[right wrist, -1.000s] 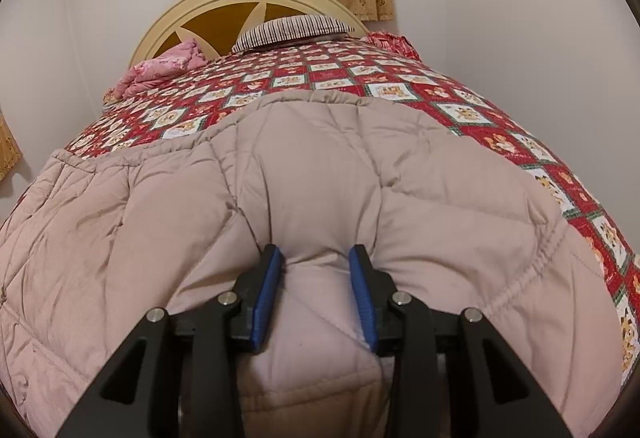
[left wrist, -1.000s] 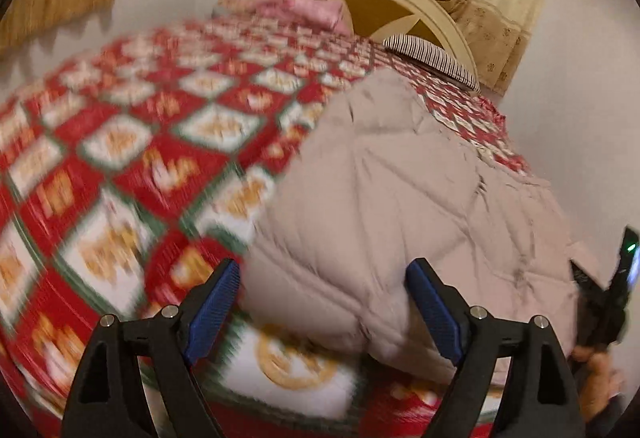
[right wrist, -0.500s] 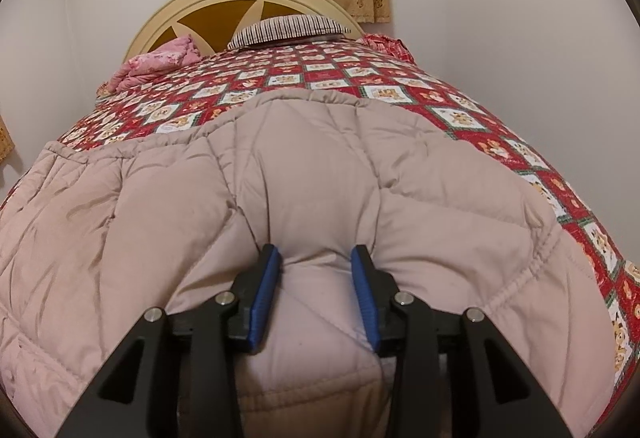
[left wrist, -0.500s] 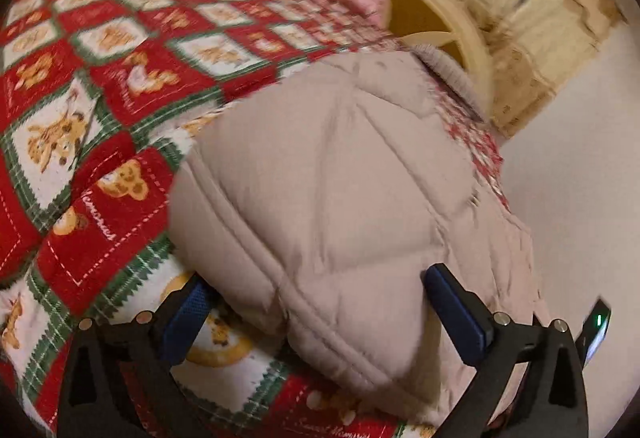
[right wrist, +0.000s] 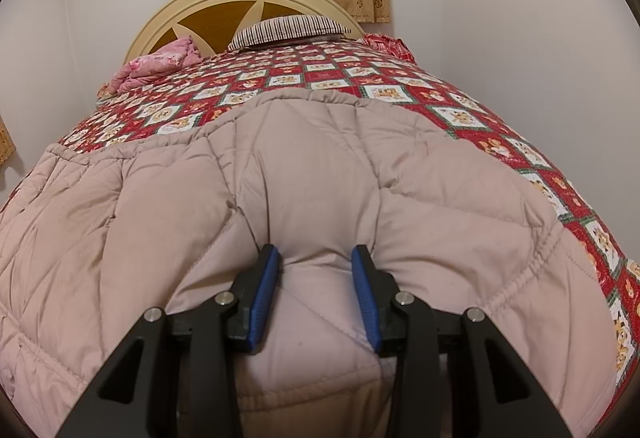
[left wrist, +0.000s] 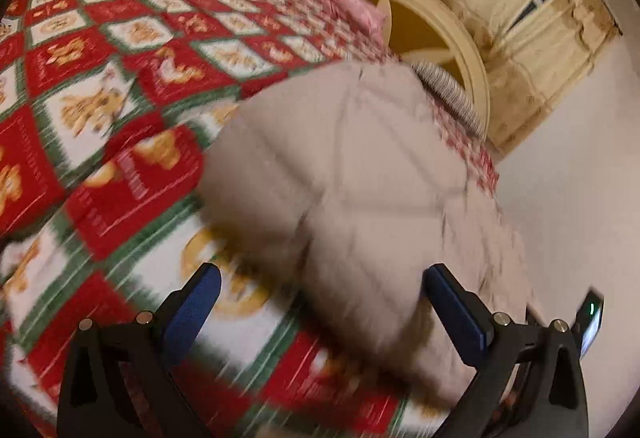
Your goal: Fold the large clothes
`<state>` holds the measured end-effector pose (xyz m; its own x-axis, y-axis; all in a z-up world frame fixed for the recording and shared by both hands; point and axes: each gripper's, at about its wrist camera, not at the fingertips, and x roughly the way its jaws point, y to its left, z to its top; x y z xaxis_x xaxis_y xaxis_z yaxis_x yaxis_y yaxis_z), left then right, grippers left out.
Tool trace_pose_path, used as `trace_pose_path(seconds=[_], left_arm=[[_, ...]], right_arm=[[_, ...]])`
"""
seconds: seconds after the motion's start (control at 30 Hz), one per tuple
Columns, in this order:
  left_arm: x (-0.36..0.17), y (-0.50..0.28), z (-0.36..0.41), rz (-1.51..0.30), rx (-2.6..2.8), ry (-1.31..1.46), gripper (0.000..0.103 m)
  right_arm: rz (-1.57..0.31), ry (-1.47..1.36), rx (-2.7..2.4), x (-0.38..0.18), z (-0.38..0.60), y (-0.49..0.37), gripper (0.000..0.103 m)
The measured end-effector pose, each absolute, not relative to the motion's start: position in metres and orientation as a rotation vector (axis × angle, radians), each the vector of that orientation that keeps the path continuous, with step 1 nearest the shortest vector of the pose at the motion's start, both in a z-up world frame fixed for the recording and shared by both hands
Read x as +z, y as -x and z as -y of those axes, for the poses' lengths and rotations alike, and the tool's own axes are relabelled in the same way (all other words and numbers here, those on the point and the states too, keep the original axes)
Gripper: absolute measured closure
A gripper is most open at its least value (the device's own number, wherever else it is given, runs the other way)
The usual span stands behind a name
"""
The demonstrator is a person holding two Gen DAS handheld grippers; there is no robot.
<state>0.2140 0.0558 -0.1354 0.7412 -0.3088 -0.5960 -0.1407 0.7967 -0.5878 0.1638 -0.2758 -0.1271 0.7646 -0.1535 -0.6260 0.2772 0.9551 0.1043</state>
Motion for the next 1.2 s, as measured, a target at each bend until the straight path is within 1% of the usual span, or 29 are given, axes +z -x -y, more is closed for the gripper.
trace_pose_path(seconds=[0.13,0.23,0.3,0.47,0.6,0.7,0.73,0.77,0.83,0.93,1.0,1.1,1.2], left_arm=[[-0.135,-0.259,-0.047,-0.778,-0.118,0.724,0.001],[-0.138,-0.277,-0.052,-0.786,-0.104,0.779,0.001],[-0.139,-0.276,-0.053,-0.766,-0.100,0.791,0.002],[-0.138,-0.267,-0.038,-0.728,-0.125,0.645,0.002],[-0.139,-0.272,-0.045,-0.741,-0.161,0.643,0.002],[-0.139,-0.270,-0.049,-0.741,-0.194,0.646,0.002],[-0.138,-0.270,-0.048,-0.739,-0.197,0.642,0.002],[-0.138,-0.268,-0.048,-0.736,-0.199,0.635,0.002],[-0.137,-0.268,-0.048,-0.739,-0.200,0.637,0.002],[-0.139,-0.271,-0.051,-0.749,-0.203,0.675,0.002],[-0.139,-0.272,-0.053,-0.753,-0.208,0.696,0.002],[-0.139,-0.272,-0.052,-0.747,-0.232,0.690,0.002],[-0.138,-0.275,-0.050,-0.716,-0.272,0.672,0.002]], right_arm=[[-0.661,-0.195,-0.237,-0.127,0.275,-0.164,0.062],[-0.661,-0.195,-0.237,-0.127,0.276,-0.164,0.062],[-0.662,-0.195,-0.236,-0.127,0.276,-0.164,0.062],[-0.666,-0.186,-0.244,-0.126,0.273,-0.164,0.062],[-0.687,-0.156,-0.262,-0.121,0.267,-0.167,0.062],[-0.680,-0.117,-0.288,-0.104,0.257,-0.162,0.062],[-0.644,-0.109,-0.278,-0.092,0.246,-0.157,0.063],[-0.621,-0.090,-0.256,-0.084,0.236,-0.156,0.067],[-0.597,-0.020,-0.204,-0.072,0.211,-0.160,0.071],[-0.594,0.025,-0.103,-0.066,0.175,-0.180,0.074],[-0.618,0.034,-0.094,-0.075,0.165,-0.195,0.075],[-0.762,0.044,-0.061,-0.123,0.158,-0.233,0.075],[-0.752,0.059,-0.050,-0.131,0.155,-0.235,0.075]])
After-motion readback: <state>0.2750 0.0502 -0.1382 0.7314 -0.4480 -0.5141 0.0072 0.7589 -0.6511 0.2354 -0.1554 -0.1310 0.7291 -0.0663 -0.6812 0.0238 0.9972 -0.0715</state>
